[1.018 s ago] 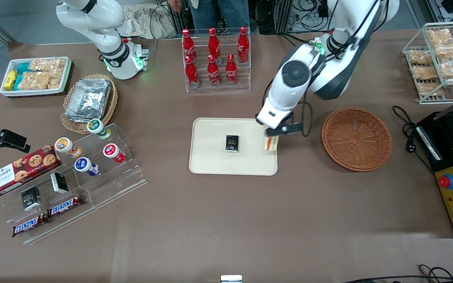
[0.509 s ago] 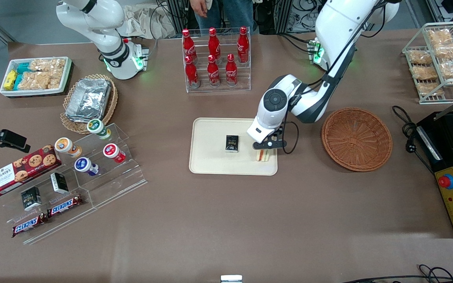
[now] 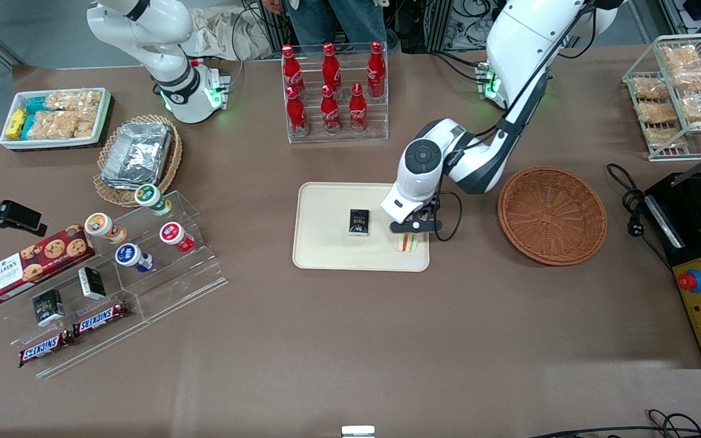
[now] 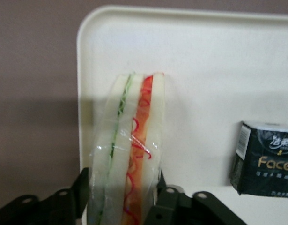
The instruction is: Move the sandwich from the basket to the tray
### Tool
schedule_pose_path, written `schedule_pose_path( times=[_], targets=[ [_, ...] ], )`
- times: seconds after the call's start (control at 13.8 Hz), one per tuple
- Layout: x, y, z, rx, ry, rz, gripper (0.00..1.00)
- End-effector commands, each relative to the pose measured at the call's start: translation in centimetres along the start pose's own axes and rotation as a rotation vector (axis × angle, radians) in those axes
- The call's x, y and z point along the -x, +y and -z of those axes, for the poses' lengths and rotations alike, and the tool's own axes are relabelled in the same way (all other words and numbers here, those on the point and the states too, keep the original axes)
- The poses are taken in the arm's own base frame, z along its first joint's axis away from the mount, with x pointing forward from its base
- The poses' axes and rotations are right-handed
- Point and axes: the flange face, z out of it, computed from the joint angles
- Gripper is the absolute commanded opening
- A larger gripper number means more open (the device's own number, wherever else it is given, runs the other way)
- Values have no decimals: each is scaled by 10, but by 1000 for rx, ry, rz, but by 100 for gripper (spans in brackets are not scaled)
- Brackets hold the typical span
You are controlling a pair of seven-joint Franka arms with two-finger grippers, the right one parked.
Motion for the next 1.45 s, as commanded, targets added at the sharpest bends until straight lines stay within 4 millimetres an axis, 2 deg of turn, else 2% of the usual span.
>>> schedule_pose_path(
  times=[0.0,0.15,0.29,0.36,0.44,0.51,0.65,0.8,0.95,1.16,1.38],
  targets=[
    [-26,-11,67,-59,0,-43,100],
    [-48,-18,125,-123,-82,-100,100],
    [-68,-52,185,-178,-191,-175,100],
    [-81,-71,211,-143,-216,-189,100],
    [-97,-102,236,-65,-218,-156,100],
    [-105,-135,263,-17,-190,-108,100],
    [-107,-175,299,3,-135,-47,100],
    [-103,-198,321,-17,-91,-12,100],
    [-94,-232,344,-16,-56,42,100],
    [-60,-234,353,-45,-29,42,100],
    [-53,-237,353,-46,-6,40,100]
  ],
)
